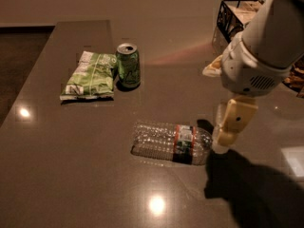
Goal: Pick water bottle
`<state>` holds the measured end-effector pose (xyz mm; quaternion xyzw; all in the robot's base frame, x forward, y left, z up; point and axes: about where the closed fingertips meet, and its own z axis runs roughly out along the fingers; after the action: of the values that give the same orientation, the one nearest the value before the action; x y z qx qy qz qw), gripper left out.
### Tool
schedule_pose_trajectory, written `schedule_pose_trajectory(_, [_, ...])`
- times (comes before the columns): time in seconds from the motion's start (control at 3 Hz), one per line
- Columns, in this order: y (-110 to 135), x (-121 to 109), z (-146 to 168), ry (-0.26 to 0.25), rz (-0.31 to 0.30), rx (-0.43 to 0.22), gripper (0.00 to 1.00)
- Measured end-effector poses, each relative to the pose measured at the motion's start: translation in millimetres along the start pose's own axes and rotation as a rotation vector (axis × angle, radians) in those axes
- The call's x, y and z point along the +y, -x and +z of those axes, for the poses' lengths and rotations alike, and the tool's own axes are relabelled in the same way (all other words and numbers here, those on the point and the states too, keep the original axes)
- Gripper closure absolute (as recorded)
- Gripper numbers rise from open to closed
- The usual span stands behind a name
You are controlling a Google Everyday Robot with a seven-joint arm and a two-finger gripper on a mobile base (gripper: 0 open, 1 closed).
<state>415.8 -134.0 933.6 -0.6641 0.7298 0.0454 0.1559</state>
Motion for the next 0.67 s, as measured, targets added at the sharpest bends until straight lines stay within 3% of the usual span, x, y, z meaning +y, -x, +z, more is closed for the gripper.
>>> schedule_pose_trajectory(0.67, [21.1,26.1,50.3,0.034,-0.037,0.048,0.0])
